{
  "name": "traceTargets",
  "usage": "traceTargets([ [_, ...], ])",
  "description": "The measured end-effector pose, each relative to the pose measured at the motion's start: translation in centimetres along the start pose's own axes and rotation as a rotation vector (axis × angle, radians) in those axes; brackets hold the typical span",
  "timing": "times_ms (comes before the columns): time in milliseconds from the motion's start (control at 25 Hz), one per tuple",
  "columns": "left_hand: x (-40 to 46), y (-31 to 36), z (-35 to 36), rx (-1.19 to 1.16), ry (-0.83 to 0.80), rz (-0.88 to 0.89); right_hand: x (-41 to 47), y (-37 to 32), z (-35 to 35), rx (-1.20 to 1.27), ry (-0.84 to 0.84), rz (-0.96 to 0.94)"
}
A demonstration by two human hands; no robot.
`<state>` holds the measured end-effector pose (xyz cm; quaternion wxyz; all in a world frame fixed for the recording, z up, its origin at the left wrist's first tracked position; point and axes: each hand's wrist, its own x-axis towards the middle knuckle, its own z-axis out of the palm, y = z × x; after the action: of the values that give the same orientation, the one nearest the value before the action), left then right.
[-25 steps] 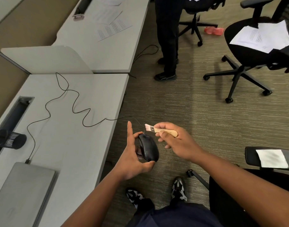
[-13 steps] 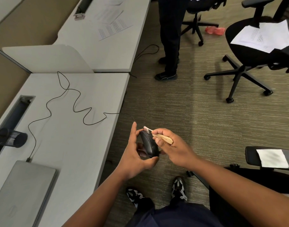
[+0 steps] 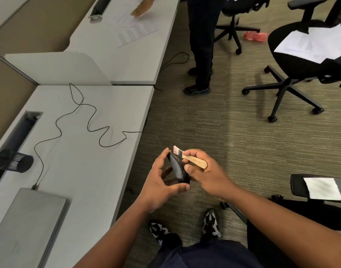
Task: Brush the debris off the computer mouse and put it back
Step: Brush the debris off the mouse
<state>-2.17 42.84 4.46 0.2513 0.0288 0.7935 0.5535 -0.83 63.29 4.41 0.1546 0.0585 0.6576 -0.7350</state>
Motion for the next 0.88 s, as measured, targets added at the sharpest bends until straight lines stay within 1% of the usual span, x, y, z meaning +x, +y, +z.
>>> traceTargets([
  [120, 0.0, 0.1, -0.1, -0.036, 0.003, -0.003, 0.1, -0.5, 0.1, 0.015, 0.025, 0.027],
  [200, -0.1, 0.2, -0.1, -0.049, -0.001, -0.009, 0.2, -1.2, -0.3, -0.006, 0.066, -0.001],
  [280, -0.2, 0.4, -0.3, -0.052, -0.016, -0.01, 0.3, -2.1, -1.0, -0.053, 0.071, -0.042],
  [520, -0.3, 0.8, -1.0, -0.01, -0.047, -0.015, 1.9, -3.5, -2.5, -0.165, -0.016, 0.003],
  [600, -0.2, 0.9, -1.2, -0.009, -0.049, -0.014, 2.2, -3.8, -3.0, -0.202, -0.061, 0.009],
  [720, -0.1, 0.9, -1.4, 0.0, -0.041, -0.001, 2.3, -4.7, -3.8, -0.194, -0.132, 0.046],
  [880, -0.1, 0.6, -1.8, 0.019, -0.043, 0.008, 2.3, -5.5, -5.1, -0.267, -0.252, 0.084],
])
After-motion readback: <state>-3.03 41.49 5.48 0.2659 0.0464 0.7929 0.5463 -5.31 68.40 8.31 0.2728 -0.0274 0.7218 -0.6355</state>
